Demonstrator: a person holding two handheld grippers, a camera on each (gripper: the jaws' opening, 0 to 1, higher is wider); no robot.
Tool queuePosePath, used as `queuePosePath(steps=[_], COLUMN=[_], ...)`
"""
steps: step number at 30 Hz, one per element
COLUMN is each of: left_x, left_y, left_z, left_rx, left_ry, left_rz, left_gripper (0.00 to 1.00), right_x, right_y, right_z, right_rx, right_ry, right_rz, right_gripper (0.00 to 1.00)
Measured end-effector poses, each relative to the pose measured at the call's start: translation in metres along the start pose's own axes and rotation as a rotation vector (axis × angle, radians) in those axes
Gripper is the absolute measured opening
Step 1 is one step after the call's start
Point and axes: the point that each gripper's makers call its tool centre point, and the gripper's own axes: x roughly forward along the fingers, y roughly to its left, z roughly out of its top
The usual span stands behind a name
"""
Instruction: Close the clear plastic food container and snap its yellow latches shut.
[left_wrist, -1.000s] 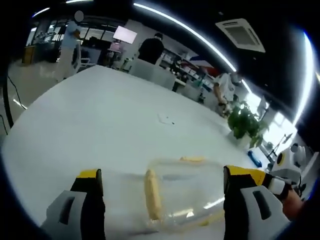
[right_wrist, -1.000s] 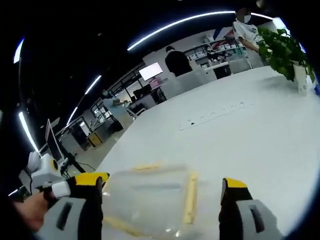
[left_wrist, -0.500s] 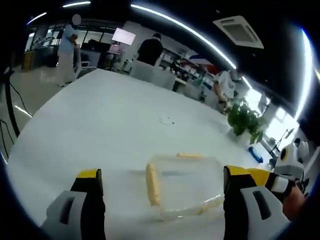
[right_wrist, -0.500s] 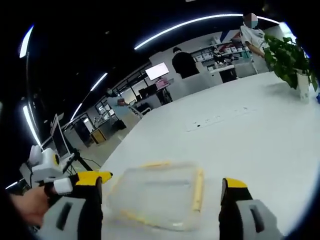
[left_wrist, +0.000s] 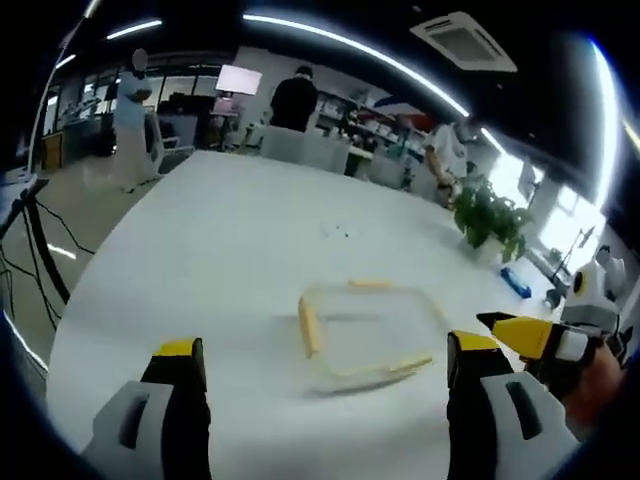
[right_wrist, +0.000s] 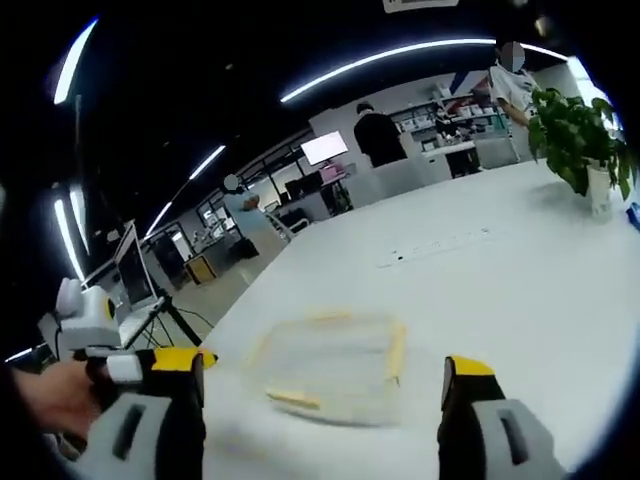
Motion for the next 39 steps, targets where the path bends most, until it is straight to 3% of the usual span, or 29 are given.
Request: queuePosePath(steps=[6, 10, 14, 19, 23, 28, 32, 35, 37, 39], left_x=[-0.028, -0.047, -0.067, -0.09, -0.108, -0.127, -0.142, -0.149, -0.154, -0.158], left_y=[-0.014, -0.02, -0.021, -0.02, -0.014, -0.013, -0.006, -0.005, -0.001, 0.005], left_z=[-0.012, -0.031, -0.046, -0.051, -0.054, -0.055, -0.06, -0.067, -0.071, -0.076], left_rx=[0.05, 0.092, 0.141, 0.168, 0.271, 0.283, 0.376, 0.409, 0.411, 0.396], left_ry=[0.02, 0.053, 0.08, 0.076, 0.089, 0.083, 0.093, 0.1, 0.102, 0.108], left_rz=[-0.015, -0.032, -0.034, -0.038, -0.018, -0.029, -0.031, -0.041, -0.044, -0.041], left_gripper=[0.99, 0.99, 0.99, 0.99, 0.99, 0.99, 0.99, 0.99, 0.99, 0.99], right_x=[-0.033, -0.052, -0.068, -0.091, -0.112, -0.137, -0.156, -0.17, -0.184, -0.193], right_y=[-0.004, -0.004, -0.002, 0.001, 0.004, 0.005, -0.009, -0.021, -0.033, -0.036], right_z=[-0.009, -0.024, -0.028, -0.03, -0.033, -0.041, -0.05, -0.048, -0.037, -0.038], right_rx=[-0.034, -0.066, -0.079, -0.131, -0.181, -0.227, -0.381, -0.361, -0.369, -0.318], right_ry=[0.017, 0.048, 0.046, 0.043, 0.045, 0.069, 0.125, 0.113, 0.058, 0.048], right_rz=[-0.015, -0.026, -0.037, -0.044, -0.052, -0.051, -0.101, -0.129, -0.175, -0.164], right_gripper=[1.0, 1.0, 1.0, 1.0, 1.0, 1.0, 1.0, 1.0, 1.0, 1.0])
